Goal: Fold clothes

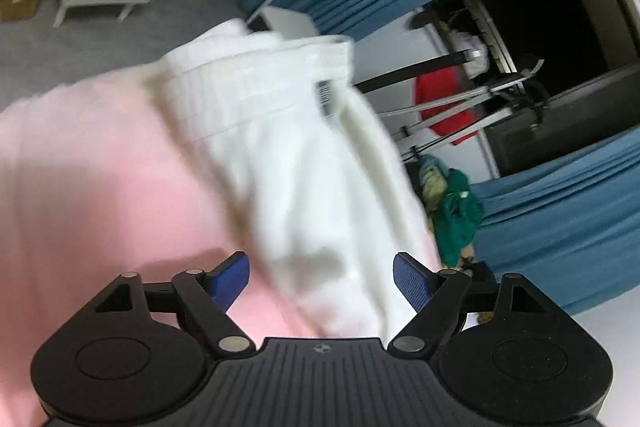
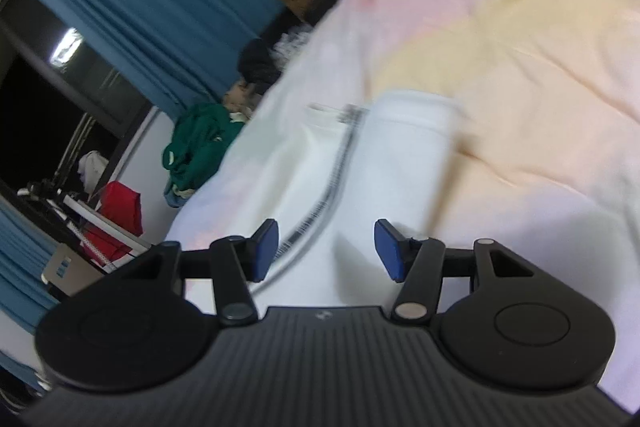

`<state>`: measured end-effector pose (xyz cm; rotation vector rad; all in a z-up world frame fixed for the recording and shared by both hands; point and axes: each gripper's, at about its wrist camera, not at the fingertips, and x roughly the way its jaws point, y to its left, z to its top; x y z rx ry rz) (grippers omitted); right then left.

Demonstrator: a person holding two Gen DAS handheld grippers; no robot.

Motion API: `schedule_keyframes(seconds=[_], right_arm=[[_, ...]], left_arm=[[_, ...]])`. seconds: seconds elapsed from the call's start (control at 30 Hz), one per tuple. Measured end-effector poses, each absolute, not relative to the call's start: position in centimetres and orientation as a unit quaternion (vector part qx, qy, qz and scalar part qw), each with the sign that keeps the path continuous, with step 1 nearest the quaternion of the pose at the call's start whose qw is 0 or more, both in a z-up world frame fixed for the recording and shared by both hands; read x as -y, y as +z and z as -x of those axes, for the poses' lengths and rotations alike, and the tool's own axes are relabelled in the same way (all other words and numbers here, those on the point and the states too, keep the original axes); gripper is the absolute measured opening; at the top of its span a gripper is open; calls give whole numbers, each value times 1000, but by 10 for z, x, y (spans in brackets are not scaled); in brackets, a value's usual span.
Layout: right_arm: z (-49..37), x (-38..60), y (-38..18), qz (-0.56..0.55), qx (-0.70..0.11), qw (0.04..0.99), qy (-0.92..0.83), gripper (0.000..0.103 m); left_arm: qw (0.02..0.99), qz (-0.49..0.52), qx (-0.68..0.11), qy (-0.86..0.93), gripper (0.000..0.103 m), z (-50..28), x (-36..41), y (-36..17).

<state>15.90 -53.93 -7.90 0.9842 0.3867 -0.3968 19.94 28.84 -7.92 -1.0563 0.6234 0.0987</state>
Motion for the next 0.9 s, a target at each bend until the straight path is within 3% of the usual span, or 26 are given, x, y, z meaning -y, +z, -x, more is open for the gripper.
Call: schedule_keyframes(seconds=[0.23, 0.33, 0.47, 0.57, 0.63, 0.73, 0.9], right_arm=[[-160, 553, -123, -550, -235, 787, -152, 56], [-173, 551, -130, -534, -222, 804, -140, 56], [-201, 552, -134, -507, -201, 828, -131, 45], [-223, 552, -138, -492, -184, 837, -153, 35], [-230, 552, -138, -486, -175, 840, -163, 31], [-227, 551, -132, -486, -168, 840, -171, 27], [-223, 550, -122, -486, -156, 840, -183, 22]], left_arm=[[818, 503, -274, 51, 80, -223, -299, -104], [823, 501, -263, 49, 78, -236, -302, -112], [829, 499, -249, 46, 75, -253, -306, -122], [833, 497, -238, 44, 65, -266, -309, -129], [826, 508, -238, 49, 44, -271, -314, -134], [814, 528, -239, 52, 27, -270, -324, -136], [821, 529, -211, 46, 19, -267, -320, -110]])
